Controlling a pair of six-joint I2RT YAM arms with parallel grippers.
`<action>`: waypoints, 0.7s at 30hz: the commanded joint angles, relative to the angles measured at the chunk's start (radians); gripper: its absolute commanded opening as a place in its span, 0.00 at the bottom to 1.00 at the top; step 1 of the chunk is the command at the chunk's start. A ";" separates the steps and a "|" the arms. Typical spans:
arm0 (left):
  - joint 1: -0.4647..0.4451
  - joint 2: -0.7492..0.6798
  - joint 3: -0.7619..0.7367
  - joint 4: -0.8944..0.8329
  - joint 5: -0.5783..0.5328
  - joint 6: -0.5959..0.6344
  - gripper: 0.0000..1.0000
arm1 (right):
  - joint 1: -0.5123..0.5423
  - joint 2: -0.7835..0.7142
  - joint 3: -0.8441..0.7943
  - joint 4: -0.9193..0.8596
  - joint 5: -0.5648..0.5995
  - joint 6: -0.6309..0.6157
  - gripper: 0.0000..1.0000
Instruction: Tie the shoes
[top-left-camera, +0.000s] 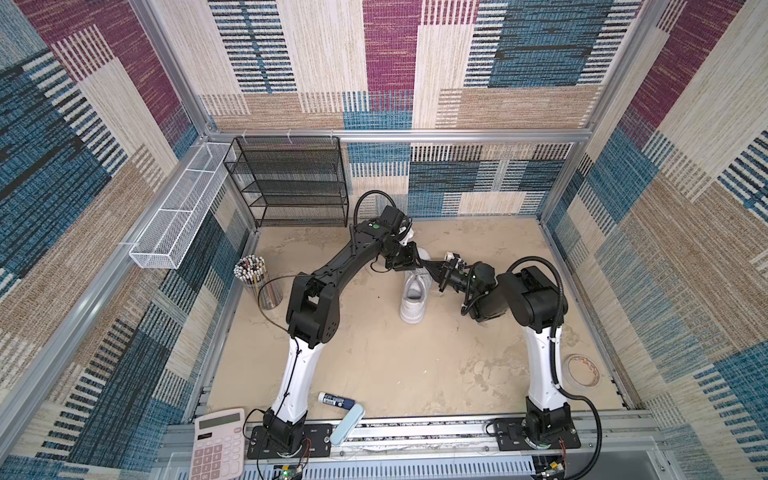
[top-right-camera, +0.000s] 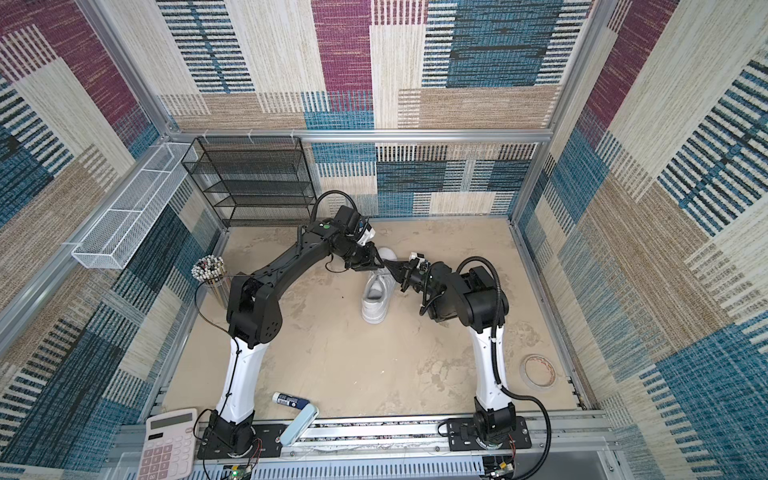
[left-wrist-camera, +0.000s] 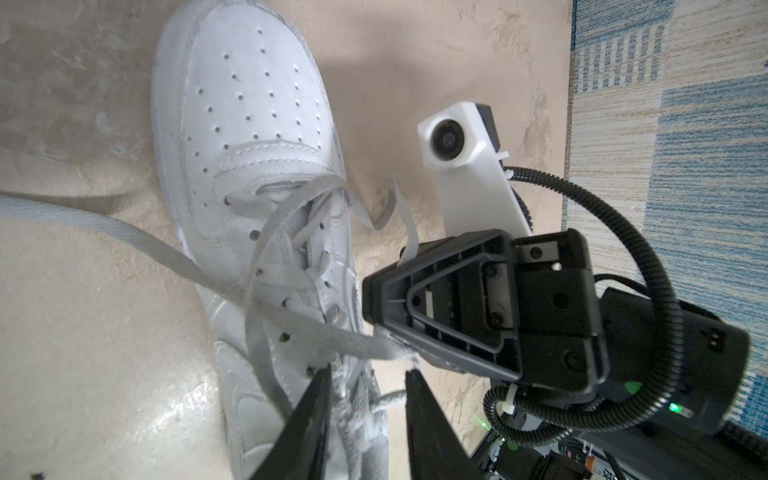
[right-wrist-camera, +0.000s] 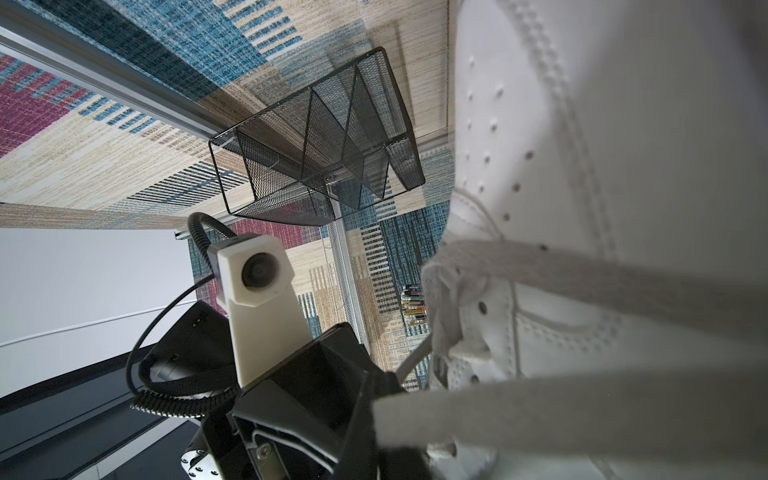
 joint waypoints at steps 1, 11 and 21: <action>0.002 0.009 0.010 0.020 0.019 -0.004 0.34 | 0.001 -0.011 0.001 0.396 0.005 0.015 0.00; 0.001 0.013 0.012 0.032 0.027 -0.010 0.15 | 0.001 -0.011 0.001 0.397 0.007 0.015 0.00; 0.003 -0.009 -0.003 0.032 0.010 -0.004 0.00 | 0.000 -0.012 -0.014 0.395 0.015 0.010 0.31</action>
